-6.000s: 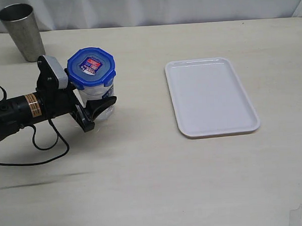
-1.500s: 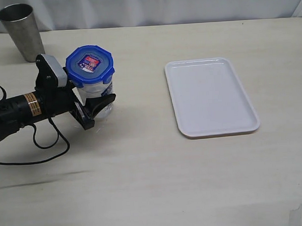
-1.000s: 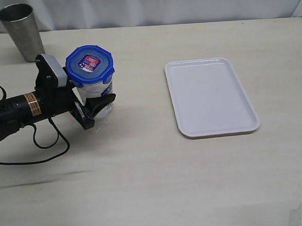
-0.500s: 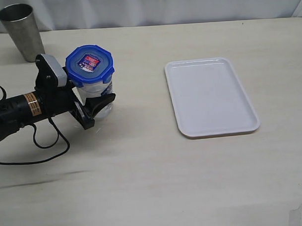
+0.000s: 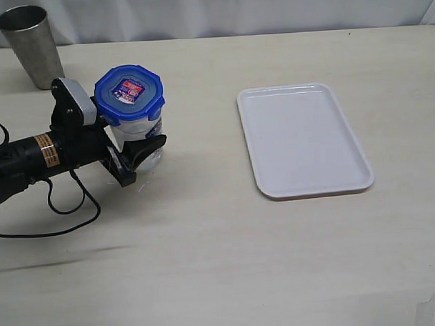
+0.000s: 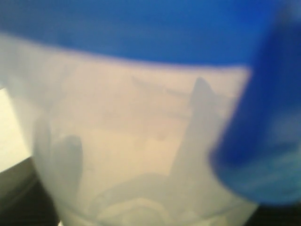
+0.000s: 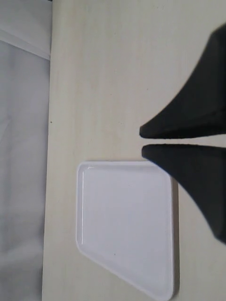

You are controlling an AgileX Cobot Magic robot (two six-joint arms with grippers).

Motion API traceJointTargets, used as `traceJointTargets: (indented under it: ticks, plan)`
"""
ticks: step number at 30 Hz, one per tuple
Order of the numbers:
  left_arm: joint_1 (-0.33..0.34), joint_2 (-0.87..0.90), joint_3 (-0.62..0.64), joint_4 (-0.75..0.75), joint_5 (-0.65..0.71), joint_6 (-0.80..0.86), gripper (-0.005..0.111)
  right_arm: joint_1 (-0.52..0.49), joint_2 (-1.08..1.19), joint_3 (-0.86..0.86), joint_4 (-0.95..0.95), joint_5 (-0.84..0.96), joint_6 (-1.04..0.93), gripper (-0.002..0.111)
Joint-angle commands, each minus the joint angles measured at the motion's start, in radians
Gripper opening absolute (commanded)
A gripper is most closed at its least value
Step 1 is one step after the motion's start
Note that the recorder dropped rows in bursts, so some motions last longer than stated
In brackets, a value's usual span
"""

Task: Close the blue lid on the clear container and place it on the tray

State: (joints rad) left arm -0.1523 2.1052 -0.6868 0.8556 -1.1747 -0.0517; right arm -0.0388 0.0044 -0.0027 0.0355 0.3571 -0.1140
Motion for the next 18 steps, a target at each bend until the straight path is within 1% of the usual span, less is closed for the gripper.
traceJointTargets:
  ticks: [1, 6, 7, 9, 13, 15, 18]
  plan:
    - [-0.003, -0.01, -0.005, -0.013, -0.046, -0.007, 0.0, -0.011, -0.004, 0.003, 0.002, -0.018, 0.002, 0.004]
    - [-0.005, -0.01, -0.017, -0.014, -0.046, -0.007, 0.0, -0.01, -0.004, 0.003, 0.002, -0.018, 0.002, 0.004]
    - [-0.012, -0.01, -0.025, -0.009, -0.046, -0.029, 0.0, -0.01, -0.004, 0.003, 0.002, -0.018, 0.002, 0.004]
    - [-0.034, -0.01, -0.049, -0.009, -0.046, -0.085, 0.0, -0.01, -0.004, 0.003, 0.002, -0.016, 0.002, 0.004]
    - [-0.117, -0.01, -0.139, -0.019, -0.046, -0.095, 0.0, -0.01, -0.004, 0.003, 0.002, -0.016, 0.002, 0.004]
    - [-0.168, -0.01, -0.216, -0.029, 0.041, -0.097, 0.0, -0.01, -0.004, 0.003, 0.002, -0.016, 0.002, 0.004]
    - [-0.258, -0.01, -0.345, -0.032, 0.293, -0.097, 0.0, -0.01, -0.004, 0.003, 0.002, -0.016, 0.002, 0.004]
